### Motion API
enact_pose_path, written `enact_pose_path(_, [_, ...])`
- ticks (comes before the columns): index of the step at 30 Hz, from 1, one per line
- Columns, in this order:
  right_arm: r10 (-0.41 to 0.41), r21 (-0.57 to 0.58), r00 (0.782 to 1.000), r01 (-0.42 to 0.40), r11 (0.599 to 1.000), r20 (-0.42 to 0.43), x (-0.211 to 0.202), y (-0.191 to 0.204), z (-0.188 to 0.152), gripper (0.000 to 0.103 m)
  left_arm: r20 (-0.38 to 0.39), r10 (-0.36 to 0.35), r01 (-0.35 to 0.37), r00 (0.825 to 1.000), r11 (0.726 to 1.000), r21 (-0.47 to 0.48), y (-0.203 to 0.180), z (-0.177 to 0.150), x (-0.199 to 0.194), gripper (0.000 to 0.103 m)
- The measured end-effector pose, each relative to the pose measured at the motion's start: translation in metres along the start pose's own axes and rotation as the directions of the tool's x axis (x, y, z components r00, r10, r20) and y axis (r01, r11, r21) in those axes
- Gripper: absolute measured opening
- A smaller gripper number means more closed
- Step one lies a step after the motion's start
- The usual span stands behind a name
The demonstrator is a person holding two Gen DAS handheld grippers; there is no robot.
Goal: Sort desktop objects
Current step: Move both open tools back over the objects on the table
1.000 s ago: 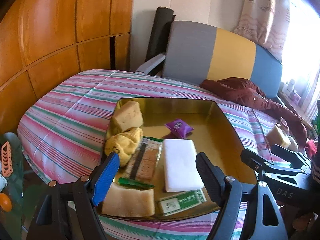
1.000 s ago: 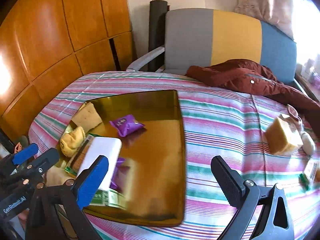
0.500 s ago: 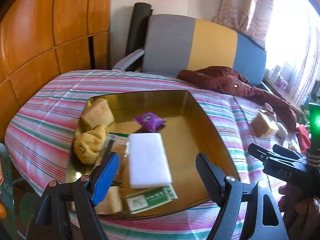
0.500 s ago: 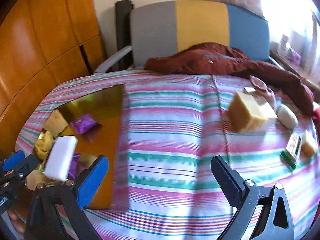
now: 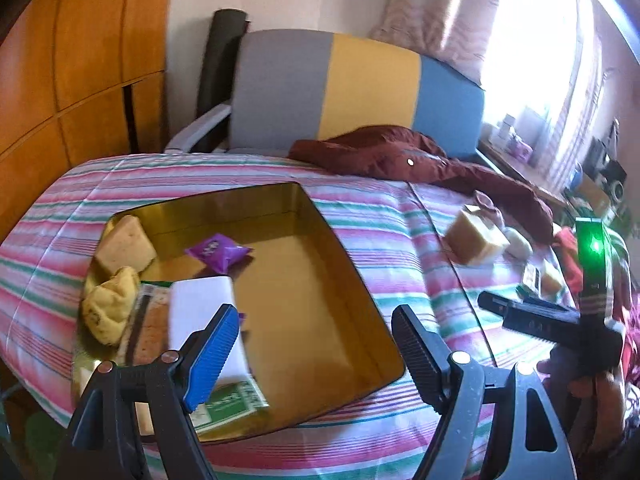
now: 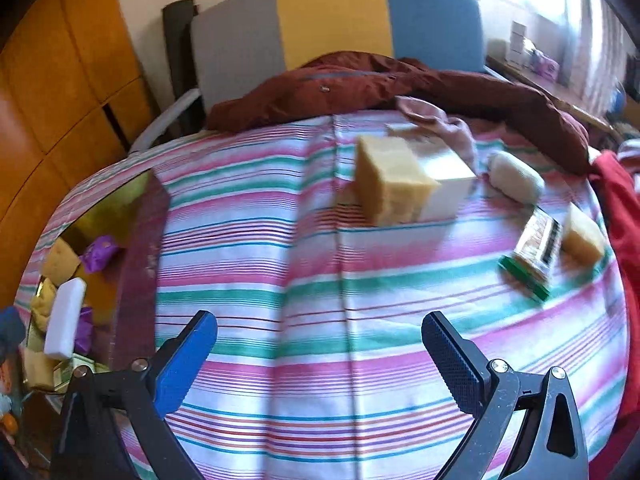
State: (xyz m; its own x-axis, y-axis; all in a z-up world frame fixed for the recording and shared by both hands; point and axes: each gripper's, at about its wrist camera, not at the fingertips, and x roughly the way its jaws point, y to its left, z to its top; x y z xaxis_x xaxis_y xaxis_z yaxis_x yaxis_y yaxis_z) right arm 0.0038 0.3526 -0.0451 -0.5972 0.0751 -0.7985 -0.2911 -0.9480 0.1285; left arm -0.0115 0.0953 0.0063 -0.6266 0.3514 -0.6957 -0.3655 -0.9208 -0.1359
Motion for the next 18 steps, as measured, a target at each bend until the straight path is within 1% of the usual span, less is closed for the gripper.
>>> enact_pose_path(3, [-0.009, 0.040, 1.000, 0.009, 0.999, -0.009, -0.001, -0.018, 0.000, 0.103, -0.015, -0.003, 0.004, 1.000, 0.999, 0.032, -0.012, 0.000, 0.005, 0.080])
enact_pose_path(8, [-0.027, 0.070, 0.999, 0.028, 0.997, -0.023, -0.002, -0.045, 0.006, 0.103, -0.027, -0.035, 0.037, 0.999, 0.997, 0.068, -0.029, 0.002, 0.009, 0.080])
enact_pose_path(11, [-0.026, 0.109, 0.999, 0.028, 0.994, -0.021, -0.006, -0.066, 0.015, 0.103, -0.037, -0.051, 0.054, 0.998, 0.995, 0.088, -0.040, 0.004, 0.014, 0.080])
enact_pose_path(18, [-0.033, 0.164, 0.999, 0.031, 0.986, 0.013, -0.010, -0.099, 0.042, 0.103, -0.063, -0.081, 0.088, 0.995, 0.988, 0.128, -0.067, 0.012, 0.027, 0.080])
